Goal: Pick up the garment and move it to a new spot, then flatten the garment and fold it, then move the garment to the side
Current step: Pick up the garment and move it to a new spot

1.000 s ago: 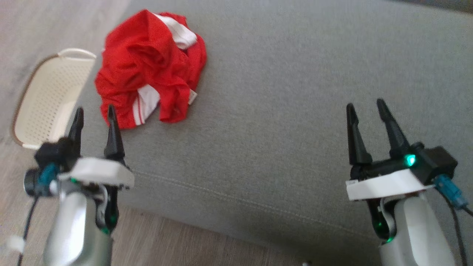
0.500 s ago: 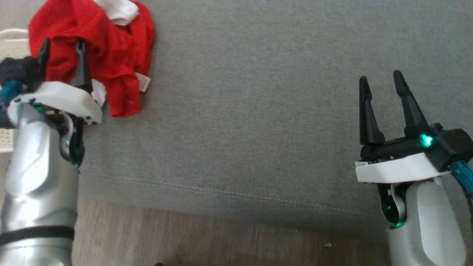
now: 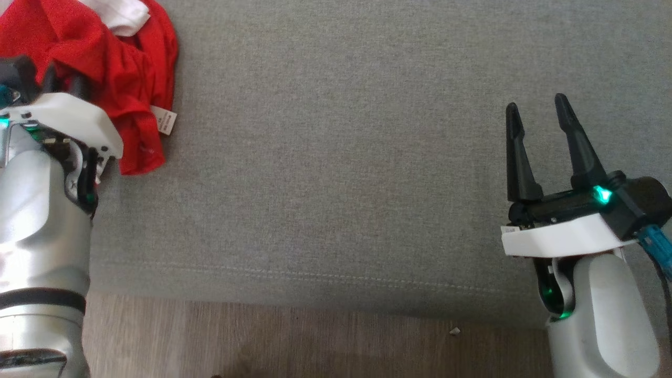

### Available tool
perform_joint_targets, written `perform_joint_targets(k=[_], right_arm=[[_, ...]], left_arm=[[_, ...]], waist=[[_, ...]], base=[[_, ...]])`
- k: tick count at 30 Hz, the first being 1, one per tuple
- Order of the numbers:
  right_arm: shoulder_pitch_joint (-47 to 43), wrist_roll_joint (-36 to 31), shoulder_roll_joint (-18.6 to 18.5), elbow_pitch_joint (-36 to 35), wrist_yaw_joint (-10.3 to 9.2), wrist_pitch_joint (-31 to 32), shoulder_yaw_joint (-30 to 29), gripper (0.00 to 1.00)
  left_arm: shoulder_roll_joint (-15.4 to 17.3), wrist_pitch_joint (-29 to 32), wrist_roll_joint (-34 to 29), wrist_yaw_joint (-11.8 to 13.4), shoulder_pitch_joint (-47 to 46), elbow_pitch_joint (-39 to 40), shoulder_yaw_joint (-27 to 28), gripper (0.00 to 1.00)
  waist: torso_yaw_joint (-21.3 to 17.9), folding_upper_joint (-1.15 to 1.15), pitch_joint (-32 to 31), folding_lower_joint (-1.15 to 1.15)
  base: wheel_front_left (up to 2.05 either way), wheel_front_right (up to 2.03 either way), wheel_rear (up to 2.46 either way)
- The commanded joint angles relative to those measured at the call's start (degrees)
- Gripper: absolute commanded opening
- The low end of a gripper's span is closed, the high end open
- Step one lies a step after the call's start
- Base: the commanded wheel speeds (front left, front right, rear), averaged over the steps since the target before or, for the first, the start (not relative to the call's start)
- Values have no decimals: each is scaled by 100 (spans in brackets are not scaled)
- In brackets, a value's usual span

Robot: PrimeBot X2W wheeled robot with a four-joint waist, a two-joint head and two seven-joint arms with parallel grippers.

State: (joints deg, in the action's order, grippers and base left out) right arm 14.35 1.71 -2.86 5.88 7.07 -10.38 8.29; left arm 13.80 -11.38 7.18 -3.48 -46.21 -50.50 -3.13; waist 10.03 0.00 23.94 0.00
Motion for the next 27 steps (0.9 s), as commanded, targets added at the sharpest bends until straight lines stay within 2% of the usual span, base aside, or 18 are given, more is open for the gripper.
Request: perform_joint_targets(k=[1, 7, 16, 20, 27], right_arm=[[92, -8, -2, -156, 42, -52, 168, 100], [57, 96, -2, 51, 42, -162, 191, 100], [1, 364, -2, 376, 42, -333, 290, 100], [41, 445, -2, 551, 42, -394, 408, 100], [261, 648, -2, 597, 42, -451, 450, 100]], left_arm=[[364, -129, 34, 4, -178, 113, 160, 0], [332, -344, 318, 60, -91, 488, 450, 0], [83, -347, 1088, -213, 283, 2160, 932, 0], [136, -91, 1096, -231, 336, 2961, 833, 0], [25, 705, 1178, -126, 299, 4332, 614, 0]], waist=[[-21, 0, -50, 0], [-33, 0, -377, 0], [-73, 0, -1038, 0], [-193, 0, -1272, 0], [-587, 0, -1395, 0]], base=[[0, 0, 0], [0, 0, 0], [0, 0, 0], [0, 0, 0], [0, 0, 0]])
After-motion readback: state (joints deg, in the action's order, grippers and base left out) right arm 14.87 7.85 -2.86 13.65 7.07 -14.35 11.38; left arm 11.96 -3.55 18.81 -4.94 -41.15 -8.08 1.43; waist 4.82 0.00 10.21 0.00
